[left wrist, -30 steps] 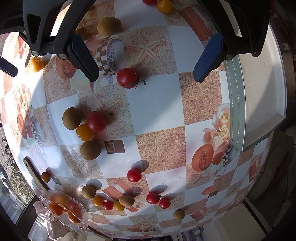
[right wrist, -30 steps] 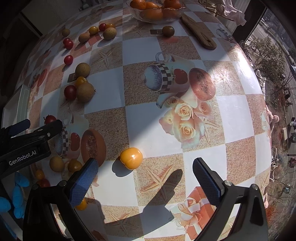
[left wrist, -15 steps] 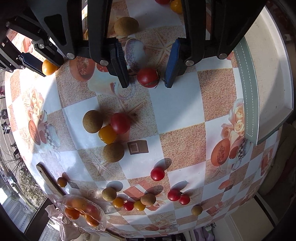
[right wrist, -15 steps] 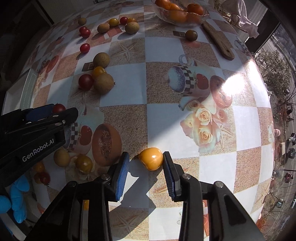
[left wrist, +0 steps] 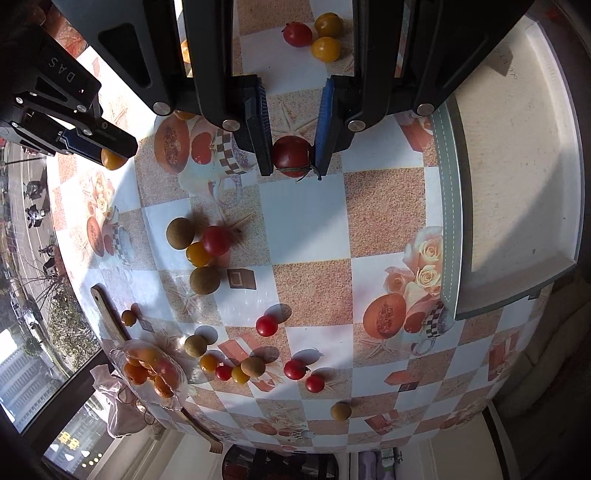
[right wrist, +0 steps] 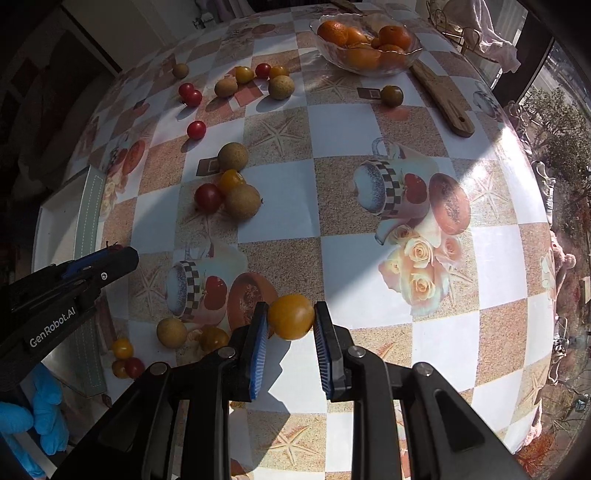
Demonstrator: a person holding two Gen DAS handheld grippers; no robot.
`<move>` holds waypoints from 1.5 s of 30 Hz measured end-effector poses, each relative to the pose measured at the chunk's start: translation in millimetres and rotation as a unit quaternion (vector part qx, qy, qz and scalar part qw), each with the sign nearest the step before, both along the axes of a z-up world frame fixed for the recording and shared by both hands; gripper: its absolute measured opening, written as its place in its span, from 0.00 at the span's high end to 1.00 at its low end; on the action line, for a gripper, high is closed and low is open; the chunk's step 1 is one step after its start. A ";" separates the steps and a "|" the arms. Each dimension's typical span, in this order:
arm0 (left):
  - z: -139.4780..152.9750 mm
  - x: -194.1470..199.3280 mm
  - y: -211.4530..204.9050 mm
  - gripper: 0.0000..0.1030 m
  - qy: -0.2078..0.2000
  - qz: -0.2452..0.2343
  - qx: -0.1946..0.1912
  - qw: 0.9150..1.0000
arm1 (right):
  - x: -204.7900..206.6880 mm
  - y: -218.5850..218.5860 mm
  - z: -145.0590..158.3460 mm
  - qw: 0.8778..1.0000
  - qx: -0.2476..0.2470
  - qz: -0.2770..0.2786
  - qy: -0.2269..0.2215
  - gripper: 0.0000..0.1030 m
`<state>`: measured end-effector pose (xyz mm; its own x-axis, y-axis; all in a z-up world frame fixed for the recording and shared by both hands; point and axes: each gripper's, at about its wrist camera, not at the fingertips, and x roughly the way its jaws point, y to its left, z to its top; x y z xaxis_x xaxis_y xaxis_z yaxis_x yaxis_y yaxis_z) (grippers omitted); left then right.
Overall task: Organize fruits
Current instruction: 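Carry both held tomatoes over the white tray, then open left tool to drop the red tomato while right tool drops the yellow tomato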
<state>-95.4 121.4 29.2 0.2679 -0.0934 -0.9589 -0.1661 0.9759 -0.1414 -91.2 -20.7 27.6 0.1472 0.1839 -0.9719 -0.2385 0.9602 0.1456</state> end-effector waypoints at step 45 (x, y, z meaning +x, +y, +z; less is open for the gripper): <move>-25.2 -90.5 207.1 0.19 -0.002 0.158 0.125 0.980 | 23.2 281.9 -33.1 0.976 0.059 0.201 0.052 0.54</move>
